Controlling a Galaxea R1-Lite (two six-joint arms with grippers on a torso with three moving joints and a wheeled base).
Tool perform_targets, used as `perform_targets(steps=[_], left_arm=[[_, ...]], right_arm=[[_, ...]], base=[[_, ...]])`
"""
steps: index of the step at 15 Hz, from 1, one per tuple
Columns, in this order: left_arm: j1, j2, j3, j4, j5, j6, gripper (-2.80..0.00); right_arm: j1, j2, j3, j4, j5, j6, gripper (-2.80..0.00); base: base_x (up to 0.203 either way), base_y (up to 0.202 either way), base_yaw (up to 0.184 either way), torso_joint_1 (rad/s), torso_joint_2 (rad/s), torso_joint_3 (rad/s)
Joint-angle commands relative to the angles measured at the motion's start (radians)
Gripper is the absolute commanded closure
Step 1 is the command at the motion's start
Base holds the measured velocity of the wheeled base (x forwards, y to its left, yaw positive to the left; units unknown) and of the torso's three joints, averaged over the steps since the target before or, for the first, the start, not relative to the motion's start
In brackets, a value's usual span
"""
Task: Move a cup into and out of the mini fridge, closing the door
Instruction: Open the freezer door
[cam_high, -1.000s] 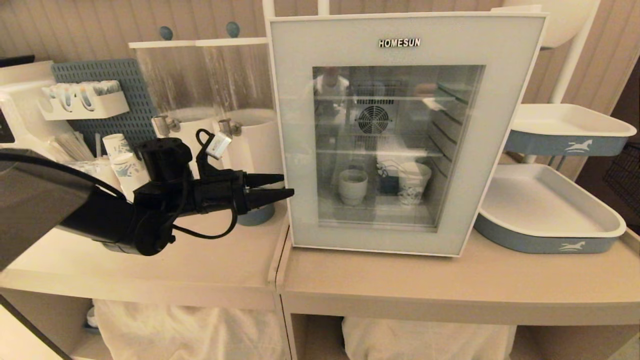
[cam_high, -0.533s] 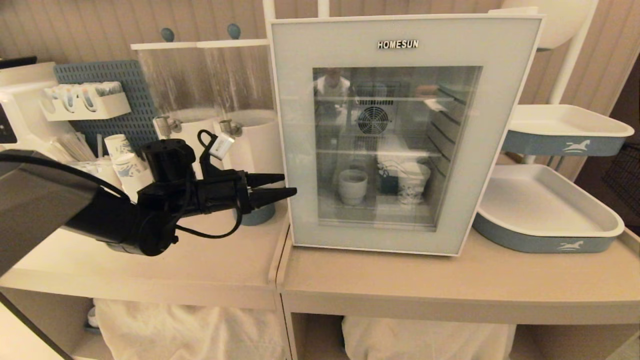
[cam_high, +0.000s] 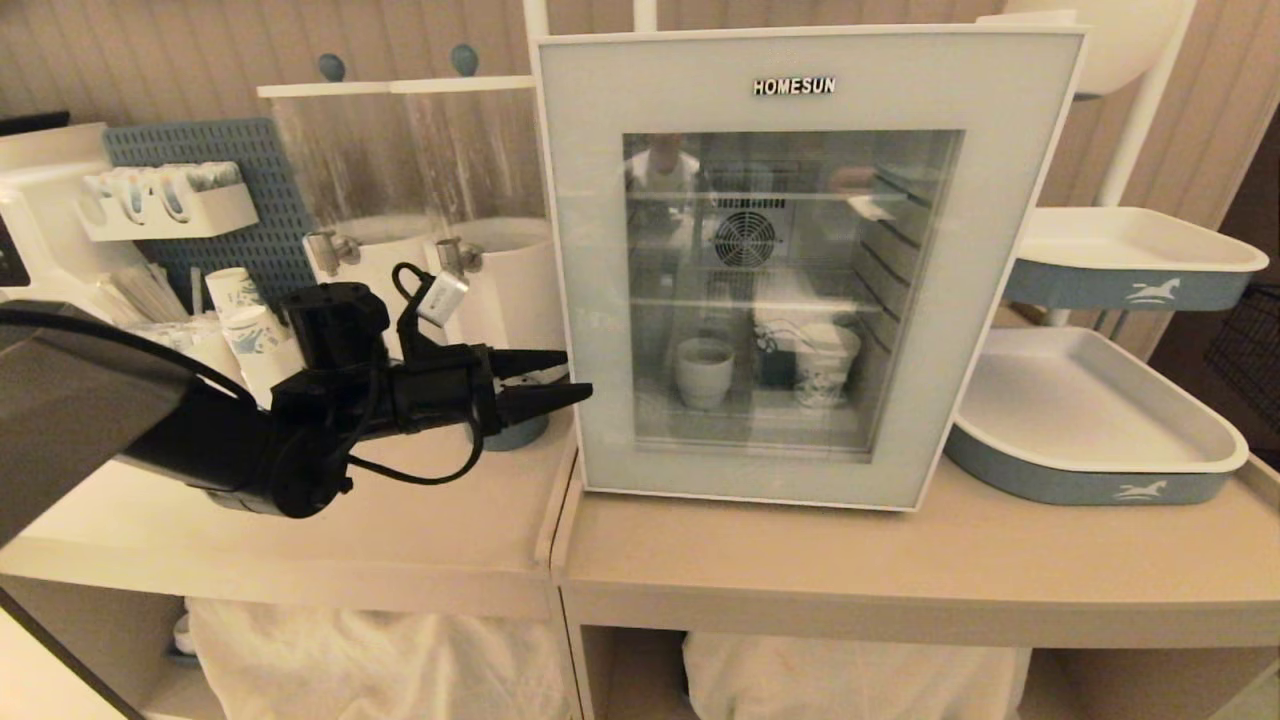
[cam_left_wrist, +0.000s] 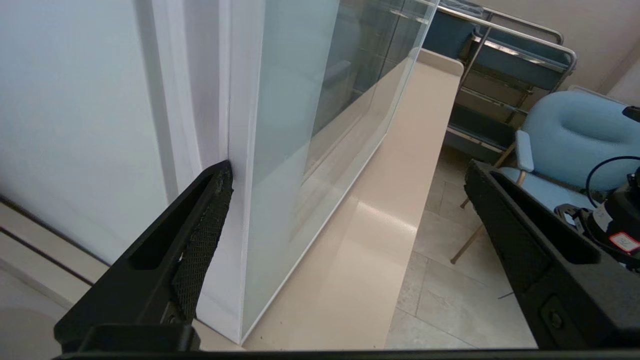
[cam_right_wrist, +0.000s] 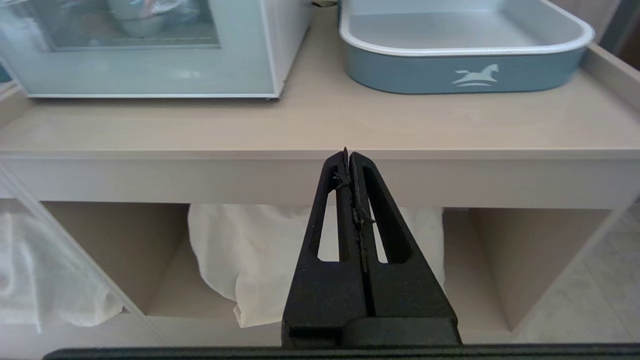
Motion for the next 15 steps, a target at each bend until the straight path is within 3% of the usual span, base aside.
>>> perform_targets(steps=[1,6,9,15], left_arm=[[0.001,-0.001,0.003,-0.006,-0.01,-0.002,-2.8],[0.021,-0.086,0.049,-0.01,-0.013,0.031,-2.8],[0.024,-0.104,0.047,-0.01,-0.016,0.019,-2.8],[0.01,-0.066,0.016,-0.01,-0.011,0.022,-2.8]], right_arm=[[0.0,0.001,0.0,0.001,0.0,0.0,0.0],[0.002,0.001,0.0,0.001,0.0,-0.002,0.0],[0.002,0.001,0.0,0.001,0.0,-0.002,0.0],[0.001,0.001,0.0,0.001,0.0,-0.002,0.0]], base=[[0.0,0.0,0.0,0.0,0.0,0.0],[0.0,0.0,0.0,0.001,0.01,-0.002],[0.0,0.0,0.0,0.0,0.0,0.0],[0.0,0.0,0.0,0.0,0.0,0.0]])
